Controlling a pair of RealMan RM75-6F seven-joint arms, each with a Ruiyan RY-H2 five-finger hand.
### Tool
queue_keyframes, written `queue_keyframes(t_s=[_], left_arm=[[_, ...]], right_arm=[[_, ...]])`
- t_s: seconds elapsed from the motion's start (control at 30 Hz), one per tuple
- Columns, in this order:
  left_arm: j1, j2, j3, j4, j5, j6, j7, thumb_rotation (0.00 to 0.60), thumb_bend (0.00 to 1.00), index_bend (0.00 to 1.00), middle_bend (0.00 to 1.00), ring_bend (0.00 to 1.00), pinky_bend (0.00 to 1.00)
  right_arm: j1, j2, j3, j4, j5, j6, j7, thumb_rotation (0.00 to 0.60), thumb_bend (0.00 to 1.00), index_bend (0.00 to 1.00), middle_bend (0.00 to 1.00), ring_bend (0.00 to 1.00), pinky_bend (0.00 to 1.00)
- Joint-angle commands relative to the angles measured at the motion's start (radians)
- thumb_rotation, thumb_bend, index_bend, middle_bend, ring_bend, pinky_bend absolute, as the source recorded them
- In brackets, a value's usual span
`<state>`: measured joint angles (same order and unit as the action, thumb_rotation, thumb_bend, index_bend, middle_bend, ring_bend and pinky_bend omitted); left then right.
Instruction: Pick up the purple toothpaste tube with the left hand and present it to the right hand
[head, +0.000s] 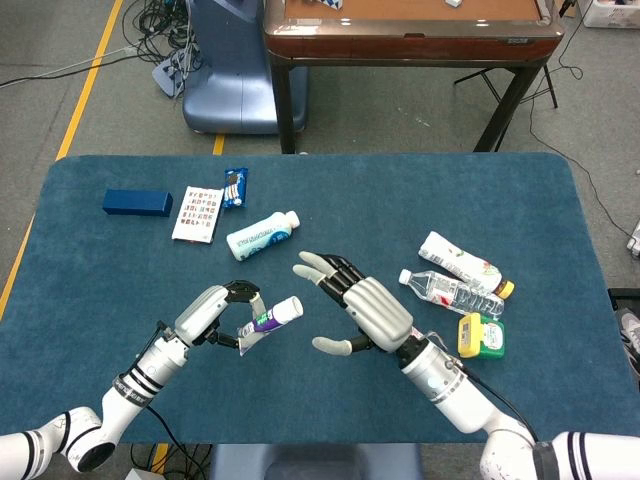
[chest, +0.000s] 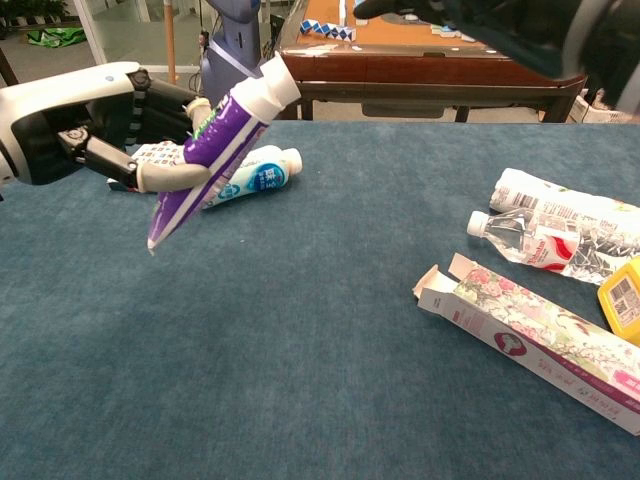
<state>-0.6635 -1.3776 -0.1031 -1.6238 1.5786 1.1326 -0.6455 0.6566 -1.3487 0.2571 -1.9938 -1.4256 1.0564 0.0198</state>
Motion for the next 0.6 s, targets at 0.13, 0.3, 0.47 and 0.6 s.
queue_keyframes(t_s=[0.13, 0.3, 0.47, 0.6], left_arm=[[-0.003, -0.003, 0.002, -0.004, 0.01, 0.007, 0.008, 0.6, 0.39, 0.58, 0.64, 0.38, 0.2], [-0.011, -0.012, 0.005, -0.003, 0.016, 0.006, 0.013, 0.6, 0.39, 0.58, 0.64, 0.38, 0.2], [-0.021, -0.024, 0.003, -0.007, 0.021, 0.004, 0.019, 0.6, 0.39, 0.58, 0.64, 0.38, 0.2], [-0.031, -0.034, -0.002, -0.01, 0.021, 0.001, 0.025, 0.6, 0.39, 0.58, 0.64, 0.38, 0.2]], right_arm=[[0.044, -0.079, 0.015, 0.053, 0.033, -0.001, -0.016, 0.0, 0.0, 0.0, 0.0, 0.0, 0.0], [0.07, -0.113, 0.03, 0.073, 0.044, -0.002, -0.024, 0.0, 0.0, 0.0, 0.0, 0.0, 0.0], [0.097, -0.141, 0.047, 0.09, 0.062, -0.005, -0.04, 0.0, 0.0, 0.0, 0.0, 0.0, 0.0], [0.118, -0.161, 0.06, 0.097, 0.083, -0.012, -0.048, 0.0, 0.0, 0.0, 0.0, 0.0, 0.0]])
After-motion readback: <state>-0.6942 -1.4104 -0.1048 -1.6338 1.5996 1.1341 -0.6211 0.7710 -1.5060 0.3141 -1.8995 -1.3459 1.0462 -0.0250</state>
